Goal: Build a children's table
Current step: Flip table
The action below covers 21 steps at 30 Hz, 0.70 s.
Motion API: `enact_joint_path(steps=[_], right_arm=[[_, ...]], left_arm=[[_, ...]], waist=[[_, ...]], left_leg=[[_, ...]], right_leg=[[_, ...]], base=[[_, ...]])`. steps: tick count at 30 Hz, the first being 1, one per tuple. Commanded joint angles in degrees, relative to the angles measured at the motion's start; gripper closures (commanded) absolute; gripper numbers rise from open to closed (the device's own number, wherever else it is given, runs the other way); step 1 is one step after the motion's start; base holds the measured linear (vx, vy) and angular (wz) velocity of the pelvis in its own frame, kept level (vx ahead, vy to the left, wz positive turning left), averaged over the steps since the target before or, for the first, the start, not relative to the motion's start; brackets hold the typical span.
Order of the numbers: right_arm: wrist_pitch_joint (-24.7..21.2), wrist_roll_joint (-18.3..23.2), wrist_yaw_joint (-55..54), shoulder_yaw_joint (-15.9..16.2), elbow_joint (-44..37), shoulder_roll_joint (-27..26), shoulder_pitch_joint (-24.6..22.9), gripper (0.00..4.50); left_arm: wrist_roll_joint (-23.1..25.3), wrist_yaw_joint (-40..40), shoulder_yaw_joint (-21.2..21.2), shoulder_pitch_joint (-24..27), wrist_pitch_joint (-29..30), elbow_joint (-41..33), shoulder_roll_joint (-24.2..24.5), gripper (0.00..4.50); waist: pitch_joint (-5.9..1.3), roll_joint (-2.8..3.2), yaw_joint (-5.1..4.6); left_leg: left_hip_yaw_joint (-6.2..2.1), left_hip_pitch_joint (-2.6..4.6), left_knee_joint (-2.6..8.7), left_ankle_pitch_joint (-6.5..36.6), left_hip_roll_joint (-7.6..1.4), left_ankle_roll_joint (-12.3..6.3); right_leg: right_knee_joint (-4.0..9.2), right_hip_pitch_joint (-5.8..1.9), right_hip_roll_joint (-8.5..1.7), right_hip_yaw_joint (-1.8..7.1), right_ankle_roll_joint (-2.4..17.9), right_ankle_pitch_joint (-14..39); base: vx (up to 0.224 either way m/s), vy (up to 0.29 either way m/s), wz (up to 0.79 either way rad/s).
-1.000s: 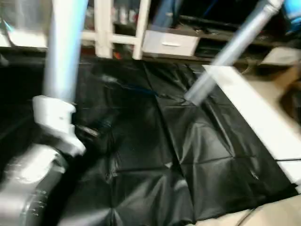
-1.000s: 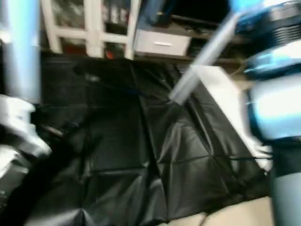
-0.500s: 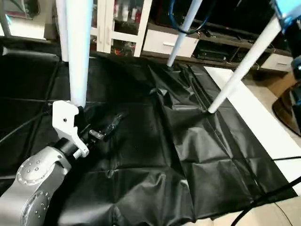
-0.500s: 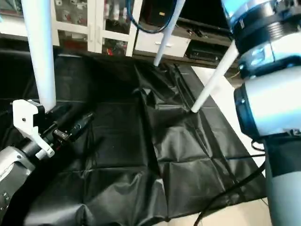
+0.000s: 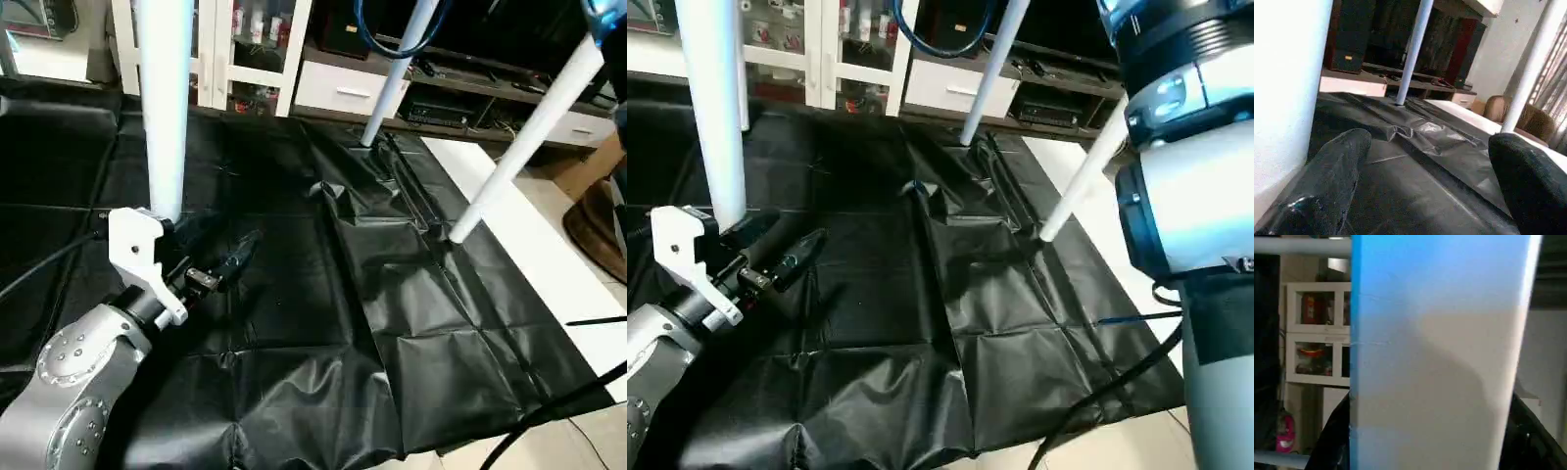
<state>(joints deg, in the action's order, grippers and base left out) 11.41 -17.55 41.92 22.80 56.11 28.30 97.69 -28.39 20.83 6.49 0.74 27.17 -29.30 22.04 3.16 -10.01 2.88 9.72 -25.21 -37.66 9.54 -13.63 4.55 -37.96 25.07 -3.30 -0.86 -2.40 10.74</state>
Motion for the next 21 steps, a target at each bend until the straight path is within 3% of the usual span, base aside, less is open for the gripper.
enact_joint_path(steps=[1,4,5,6,8,12,15,19,21], right_arm=[[-1.6,0.1,11.0,1.7,-0.3,1.6,-4.0,2.54],[-2.1,0.6,11.9,1.6,-1.2,1.4,-4.7,2.54],[-2.5,1.1,12.9,1.3,-2.3,1.3,-5.4,2.54],[-2.7,1.2,13.0,1.3,-2.5,1.3,-5.5,2.19],[-4.1,2.7,15.0,0.7,-5.2,1.0,-6.9,1.98],[-6.7,4.4,16.9,-0.1,-9.4,0.8,-8.7,1.39],[-8.9,5.5,17.7,-0.7,-12.6,0.8,-9.9,1.21],[-10.5,6.2,18.0,-1.2,-14.7,0.7,-10.7,0.81],[-11.3,6.7,17.8,-1.8,-16.4,0.6,-11.4,0.66]], left_arm=[[1.7,-2.6,3.1,-0.1,-1.7,0.0,0.0,0.13],[1.6,-2.5,3.1,0.0,-1.7,0.0,0.0,0.13],[1.7,-2.4,3.1,0.0,-1.6,0.0,0.1,0.13],[1.8,-2.4,3.0,-0.1,-1.6,0.0,0.1,0.13],[1.8,-1.9,2.8,-0.2,-1.6,0.0,0.2,0.13],[1.3,-1.2,2.3,-0.8,-2.0,-0.4,0.1,0.13],[0.5,-0.4,2.3,-1.2,-3.4,-1.2,-0.4,0.13],[0.2,-0.3,2.4,-1.7,-3.8,-1.4,-0.6,0.13],[0.7,-0.4,2.2,-1.6,-4.1,-1.3,-0.7,0.13]], waist=[[-2.76,2.84,-0.66],[-2.85,2.81,-0.74],[-2.77,3.3,-0.68],[-2.72,3.09,-0.74],[-2.7,2.99,-0.78],[-2.6,3.19,-1.08],[-2.73,3.21,-1.24],[-2.59,3.12,-1.58],[-2.51,3.25,-1.52]], left_leg=[[0.15,2.84,5.19,31.6,0.49,7.41],[0.18,2.87,5.19,30.9,0.49,7.44],[0.11,2.98,5.22,31.5,0.49,7.57],[0.14,3.05,5.17,32.2,0.49,7.59],[0.06,3.1,5.18,33.3,0.55,7.44],[-0.17,3.15,5.34,34.6,0.51,7.58],[-0.28,3.11,5.42,34.1,0.51,7.68],[-0.59,3.15,5.41,36.8,0.56,8.05],[-0.52,3.63,5.18,38.0,0.62,7.89]], right_leg=[[4.51,0.3,-1.39,0.51,6.0,20.5],[4.45,0.22,-1.38,0.51,6.1,20.0],[4.46,0.36,-1.38,0.51,6.2,20.5],[4.63,0.46,-1.34,0.47,6.0,20.9],[4.77,0.42,-1.25,0.4,5.7,22.2],[4.93,0.5,-1.37,0.26,5.8,22.9],[4.87,0.28,-1.44,0.26,6.0,22.9],[5.16,0.42,-1.54,-0.08,5.4,26.3],[5.64,0.92,-1.42,-0.17,5.1,27.1]], base=[[0.0,0.0,0.0],[0.0,0.0,0.0],[0.0,0.0,0.0],[0.0,0.0,0.0],[0.0,0.0,0.0],[0.0,0.0,0.0],[0.0,0.0,0.0],[0.0,0.0,0.0],[0.0,0.0,0.0]])
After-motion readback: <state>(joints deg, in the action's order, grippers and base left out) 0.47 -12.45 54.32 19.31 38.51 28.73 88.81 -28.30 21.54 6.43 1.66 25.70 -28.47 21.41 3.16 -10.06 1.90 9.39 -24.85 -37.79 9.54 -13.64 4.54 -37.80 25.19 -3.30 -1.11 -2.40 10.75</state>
